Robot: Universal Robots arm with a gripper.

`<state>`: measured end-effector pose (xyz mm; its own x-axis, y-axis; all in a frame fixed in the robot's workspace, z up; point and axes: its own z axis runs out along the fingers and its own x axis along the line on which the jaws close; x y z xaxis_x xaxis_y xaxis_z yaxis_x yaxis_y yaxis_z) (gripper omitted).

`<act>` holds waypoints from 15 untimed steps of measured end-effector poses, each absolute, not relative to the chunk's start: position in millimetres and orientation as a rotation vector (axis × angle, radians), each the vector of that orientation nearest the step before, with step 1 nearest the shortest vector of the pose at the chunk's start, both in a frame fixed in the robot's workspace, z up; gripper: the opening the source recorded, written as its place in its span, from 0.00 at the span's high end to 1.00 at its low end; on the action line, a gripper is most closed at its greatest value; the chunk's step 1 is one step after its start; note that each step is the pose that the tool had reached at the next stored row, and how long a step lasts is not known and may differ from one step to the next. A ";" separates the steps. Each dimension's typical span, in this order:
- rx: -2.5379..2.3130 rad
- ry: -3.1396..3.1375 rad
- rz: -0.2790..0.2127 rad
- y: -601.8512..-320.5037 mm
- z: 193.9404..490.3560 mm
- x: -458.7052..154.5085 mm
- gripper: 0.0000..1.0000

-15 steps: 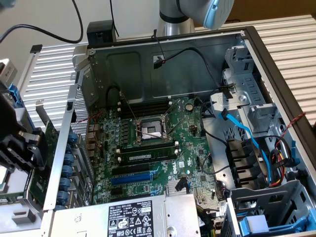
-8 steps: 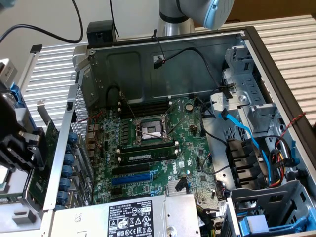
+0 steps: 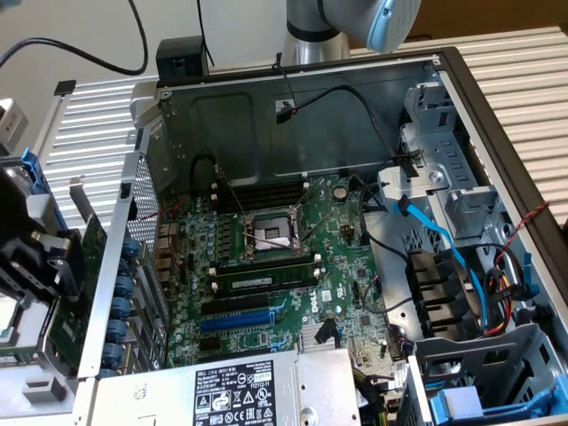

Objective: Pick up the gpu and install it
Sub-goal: 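Reach for the gpu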

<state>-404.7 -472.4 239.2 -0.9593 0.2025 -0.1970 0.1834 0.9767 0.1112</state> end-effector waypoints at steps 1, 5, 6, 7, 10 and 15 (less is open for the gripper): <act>0.289 2.916 0.143 -473.8 239.8 -404.7 0.70; 0.292 2.916 0.173 -479.0 242.1 -404.7 0.70; 0.292 2.916 0.177 -479.6 243.2 -404.7 0.70; 0.293 2.916 0.180 -480.0 245.1 -404.7 0.70; 0.293 2.916 0.183 -480.5 255.6 -404.7 0.70; 0.293 2.916 0.185 -481.7 273.8 -404.3 0.70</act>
<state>-404.3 -481.7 273.8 -0.9594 0.2089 -0.1896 0.1833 0.9725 0.1439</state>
